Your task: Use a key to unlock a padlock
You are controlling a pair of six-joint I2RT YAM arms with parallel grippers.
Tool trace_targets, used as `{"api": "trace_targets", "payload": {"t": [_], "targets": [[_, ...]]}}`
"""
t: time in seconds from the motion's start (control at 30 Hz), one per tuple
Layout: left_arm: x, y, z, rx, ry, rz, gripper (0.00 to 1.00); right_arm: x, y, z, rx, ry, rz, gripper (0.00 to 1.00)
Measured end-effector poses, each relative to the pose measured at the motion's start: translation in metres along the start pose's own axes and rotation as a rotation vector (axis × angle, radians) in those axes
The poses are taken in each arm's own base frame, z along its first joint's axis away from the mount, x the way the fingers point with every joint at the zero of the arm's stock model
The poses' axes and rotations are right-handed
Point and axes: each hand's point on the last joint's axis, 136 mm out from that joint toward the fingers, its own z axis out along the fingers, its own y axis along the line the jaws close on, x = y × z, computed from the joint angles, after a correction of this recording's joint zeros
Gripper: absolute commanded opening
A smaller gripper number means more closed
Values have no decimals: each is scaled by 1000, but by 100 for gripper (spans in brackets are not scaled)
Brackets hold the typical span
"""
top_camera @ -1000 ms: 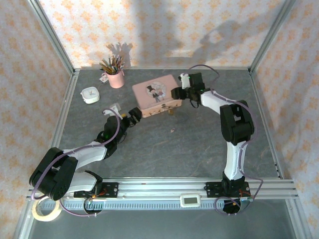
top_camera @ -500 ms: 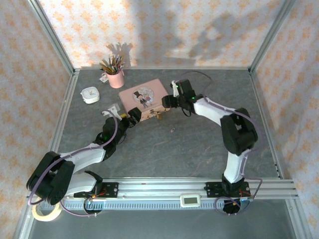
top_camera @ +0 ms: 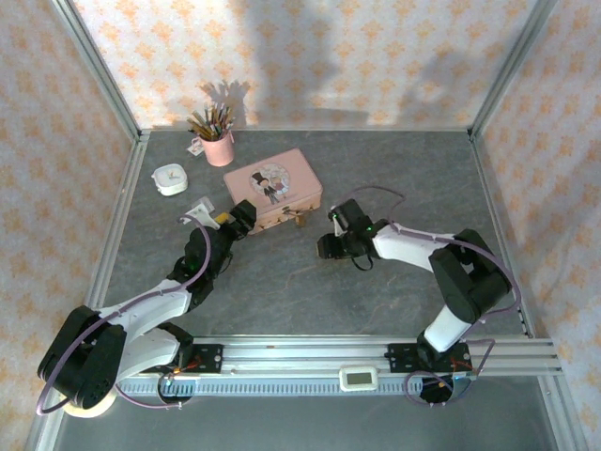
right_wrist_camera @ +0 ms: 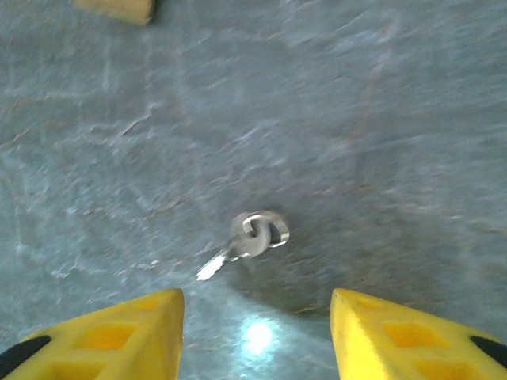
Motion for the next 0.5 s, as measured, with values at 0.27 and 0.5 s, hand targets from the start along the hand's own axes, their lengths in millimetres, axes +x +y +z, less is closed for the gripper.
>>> {"api": "trace_targets", "payload": {"t": [0.27,0.5], "targets": [[4,2,1,-5,13,-25,99,-14,0,16,26,-24,32,38],[1,0,0,3,6,-29,99,-20,-7,22,70,-50,69,17]]}}
